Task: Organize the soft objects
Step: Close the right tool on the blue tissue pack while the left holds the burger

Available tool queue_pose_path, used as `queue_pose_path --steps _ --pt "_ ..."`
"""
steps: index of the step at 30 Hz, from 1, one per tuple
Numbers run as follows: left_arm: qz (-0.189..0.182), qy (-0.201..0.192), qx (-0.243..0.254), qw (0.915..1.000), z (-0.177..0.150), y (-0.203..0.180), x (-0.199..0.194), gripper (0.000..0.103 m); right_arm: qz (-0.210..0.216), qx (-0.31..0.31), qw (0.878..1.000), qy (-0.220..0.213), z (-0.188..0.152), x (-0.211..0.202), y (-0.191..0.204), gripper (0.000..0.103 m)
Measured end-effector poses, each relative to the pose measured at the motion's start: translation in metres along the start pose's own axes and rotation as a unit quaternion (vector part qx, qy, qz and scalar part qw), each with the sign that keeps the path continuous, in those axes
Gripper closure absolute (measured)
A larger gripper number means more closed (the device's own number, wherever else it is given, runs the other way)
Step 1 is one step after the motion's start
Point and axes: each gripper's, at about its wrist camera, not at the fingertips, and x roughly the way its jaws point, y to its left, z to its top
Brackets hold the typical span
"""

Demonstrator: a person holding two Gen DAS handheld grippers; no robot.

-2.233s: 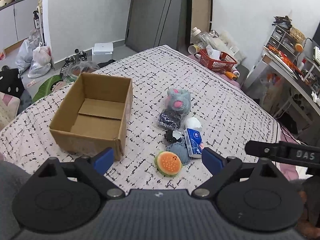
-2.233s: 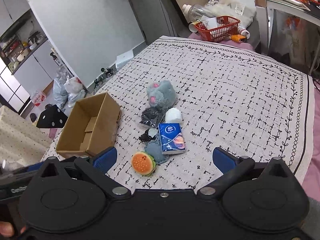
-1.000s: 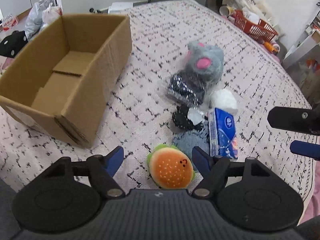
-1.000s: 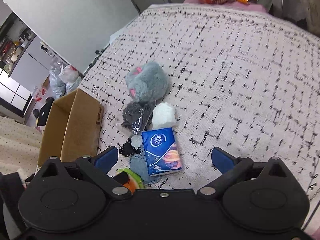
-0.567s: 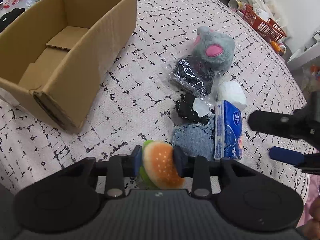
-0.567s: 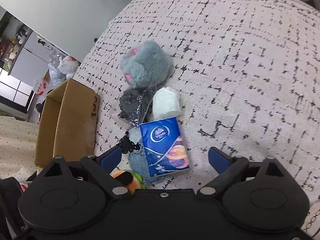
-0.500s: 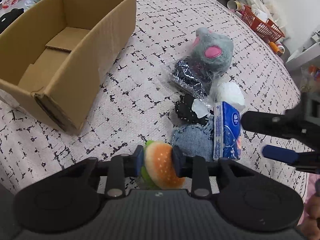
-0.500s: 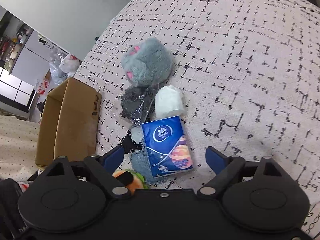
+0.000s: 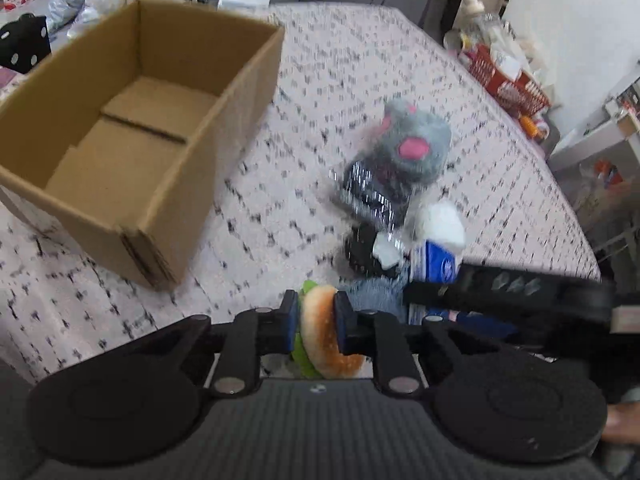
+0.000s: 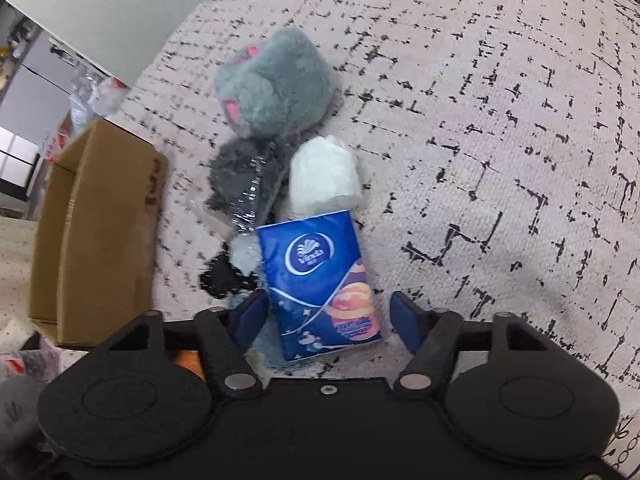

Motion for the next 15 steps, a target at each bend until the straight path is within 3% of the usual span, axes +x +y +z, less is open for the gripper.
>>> queue_pose_path --steps 1,15 --pt "-0.001 -0.008 0.0 1.0 0.002 0.0 -0.004 0.085 0.0 -0.002 1.0 -0.003 -0.001 -0.001 0.001 0.048" --pt "-0.02 -0.066 0.012 0.9976 0.018 0.013 -0.054 0.085 -0.003 -0.009 0.997 -0.073 -0.012 -0.033 0.01 0.049"
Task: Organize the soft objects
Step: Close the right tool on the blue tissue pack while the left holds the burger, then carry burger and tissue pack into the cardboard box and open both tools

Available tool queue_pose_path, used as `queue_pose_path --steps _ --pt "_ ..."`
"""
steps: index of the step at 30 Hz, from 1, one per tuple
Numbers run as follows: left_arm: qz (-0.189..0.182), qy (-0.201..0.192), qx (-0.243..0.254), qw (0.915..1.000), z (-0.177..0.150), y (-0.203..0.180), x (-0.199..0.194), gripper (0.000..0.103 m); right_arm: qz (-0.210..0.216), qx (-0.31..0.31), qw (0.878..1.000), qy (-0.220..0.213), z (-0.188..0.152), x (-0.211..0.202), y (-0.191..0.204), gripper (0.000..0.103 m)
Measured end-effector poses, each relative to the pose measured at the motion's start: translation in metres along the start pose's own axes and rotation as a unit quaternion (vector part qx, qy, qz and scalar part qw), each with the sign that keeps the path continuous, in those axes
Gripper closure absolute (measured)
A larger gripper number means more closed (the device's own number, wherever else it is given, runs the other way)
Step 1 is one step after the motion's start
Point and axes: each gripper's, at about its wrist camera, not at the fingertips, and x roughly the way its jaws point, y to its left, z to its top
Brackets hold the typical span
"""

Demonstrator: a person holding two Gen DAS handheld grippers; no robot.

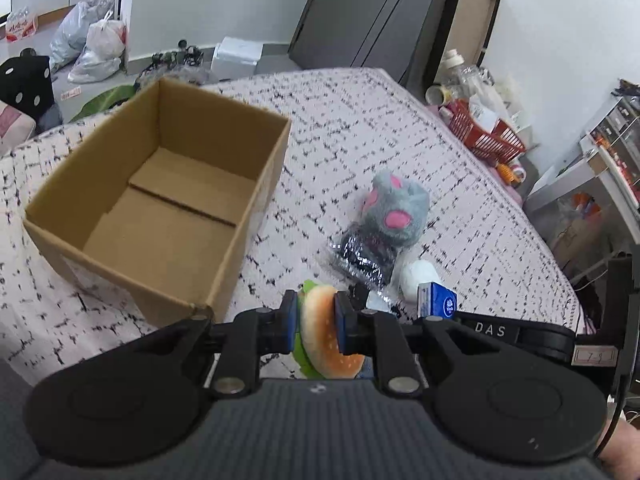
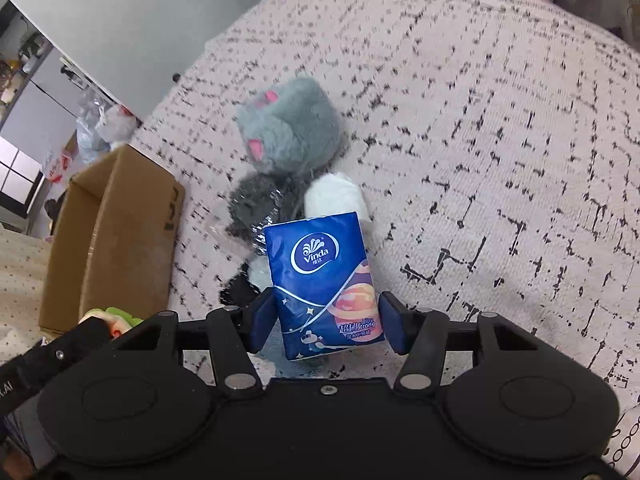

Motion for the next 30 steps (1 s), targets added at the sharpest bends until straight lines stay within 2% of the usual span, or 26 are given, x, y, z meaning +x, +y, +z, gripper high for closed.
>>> queue_pose_path --steps 12,20,27,30 --pt "0.008 -0.032 0.012 0.9994 0.016 0.019 -0.033 0.085 0.022 -0.034 0.996 -0.074 -0.006 -0.031 0.033 0.049" --pt "0.009 -0.042 -0.006 0.999 0.03 0.038 -0.047 0.085 0.059 -0.052 0.988 -0.129 -0.007 -0.051 0.055 0.049" --pt "0.022 -0.05 -0.009 0.9985 0.039 0.054 -0.051 0.085 0.096 -0.065 0.98 -0.163 -0.008 -0.056 0.074 0.049" --pt "0.028 -0.054 -0.014 0.9981 0.044 0.064 -0.053 0.085 0.102 -0.07 0.979 -0.163 -0.007 -0.054 0.08 0.049"
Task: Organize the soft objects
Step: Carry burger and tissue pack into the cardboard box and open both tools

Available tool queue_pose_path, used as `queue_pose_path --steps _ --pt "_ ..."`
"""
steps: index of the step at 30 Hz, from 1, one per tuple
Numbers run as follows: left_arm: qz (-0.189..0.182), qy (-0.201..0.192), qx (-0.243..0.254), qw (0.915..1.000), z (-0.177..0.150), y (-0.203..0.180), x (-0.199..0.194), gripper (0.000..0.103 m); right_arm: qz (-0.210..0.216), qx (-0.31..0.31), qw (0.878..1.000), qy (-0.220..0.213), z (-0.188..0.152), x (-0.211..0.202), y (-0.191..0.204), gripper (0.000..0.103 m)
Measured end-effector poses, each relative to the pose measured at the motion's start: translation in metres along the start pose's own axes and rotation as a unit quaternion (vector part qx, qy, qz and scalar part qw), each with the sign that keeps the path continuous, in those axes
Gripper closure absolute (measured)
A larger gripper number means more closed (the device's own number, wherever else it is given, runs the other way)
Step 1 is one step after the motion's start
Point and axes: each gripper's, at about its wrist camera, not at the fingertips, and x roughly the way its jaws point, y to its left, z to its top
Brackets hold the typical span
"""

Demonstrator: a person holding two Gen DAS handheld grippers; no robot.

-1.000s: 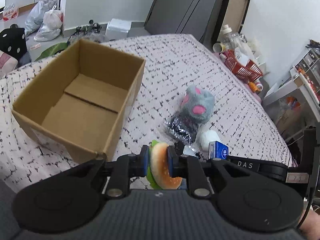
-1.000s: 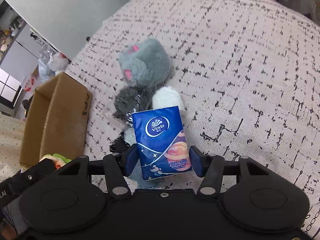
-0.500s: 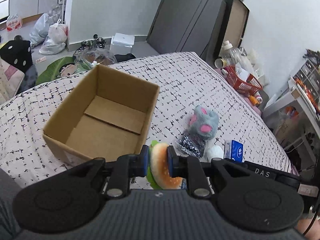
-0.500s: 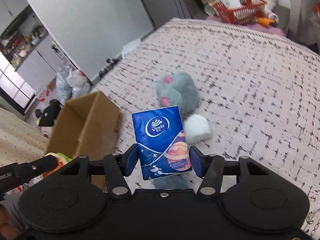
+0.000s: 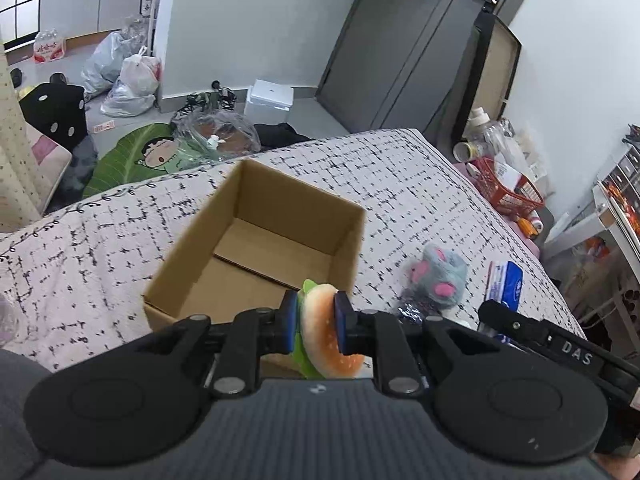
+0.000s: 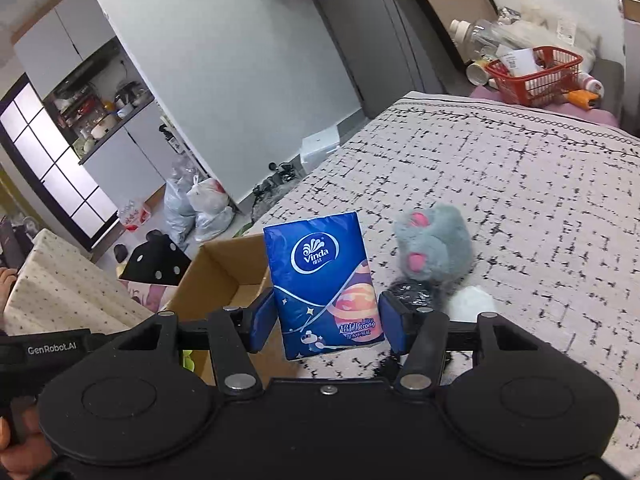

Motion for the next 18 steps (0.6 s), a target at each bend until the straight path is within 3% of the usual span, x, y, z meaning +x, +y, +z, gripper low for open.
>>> queue_pose_path --steps 8,18 --pt "0.018 -0.004 -0.001 0.9998 0.01 0.022 0.006 0.085 0.021 -0.003 1.0 -0.002 0.001 0.011 0.012 0.049" --pt "0.037 0.009 -0.036 0.9986 0.019 0.052 0.024 0.085 0.048 -0.003 0.999 0.002 0.003 0.03 0.028 0.049"
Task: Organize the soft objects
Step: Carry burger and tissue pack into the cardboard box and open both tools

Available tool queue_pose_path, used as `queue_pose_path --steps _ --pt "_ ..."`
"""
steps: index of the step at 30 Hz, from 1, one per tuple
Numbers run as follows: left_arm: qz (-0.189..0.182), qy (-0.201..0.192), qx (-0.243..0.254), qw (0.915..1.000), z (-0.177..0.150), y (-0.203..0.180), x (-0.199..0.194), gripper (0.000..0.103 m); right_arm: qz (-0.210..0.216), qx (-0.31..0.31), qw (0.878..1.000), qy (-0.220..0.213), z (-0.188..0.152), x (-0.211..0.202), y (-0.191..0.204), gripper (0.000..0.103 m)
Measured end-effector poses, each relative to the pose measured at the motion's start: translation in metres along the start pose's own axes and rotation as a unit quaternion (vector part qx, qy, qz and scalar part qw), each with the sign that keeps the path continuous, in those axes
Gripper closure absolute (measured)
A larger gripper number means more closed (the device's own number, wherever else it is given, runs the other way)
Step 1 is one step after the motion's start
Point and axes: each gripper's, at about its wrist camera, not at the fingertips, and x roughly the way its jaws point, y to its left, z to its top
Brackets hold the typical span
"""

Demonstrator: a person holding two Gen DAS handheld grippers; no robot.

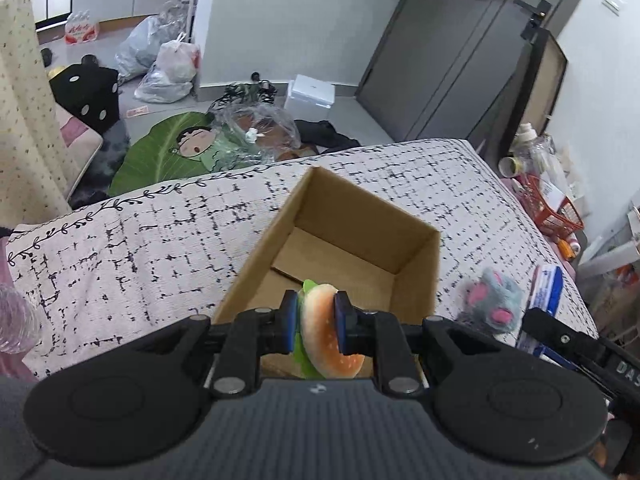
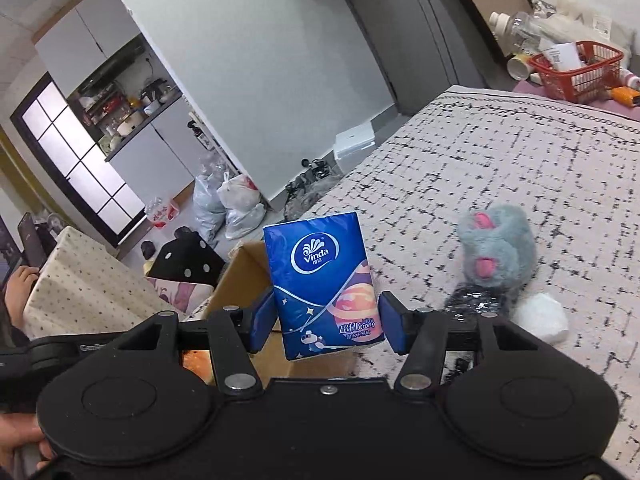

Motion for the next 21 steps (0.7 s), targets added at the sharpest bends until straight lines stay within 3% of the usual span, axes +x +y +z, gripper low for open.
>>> queue_pose_path --steps 16,21 --pt "0.007 0.029 -0.004 0.9996 0.011 0.029 0.03 0.082 0.033 -0.022 0.999 0.036 -0.002 0.045 0.04 0.049" --pt "0.011 0.027 0.006 0.9996 0.016 0.027 0.027 0.072 0.038 -0.03 0.997 0.056 -0.006 0.054 0.049 0.049"
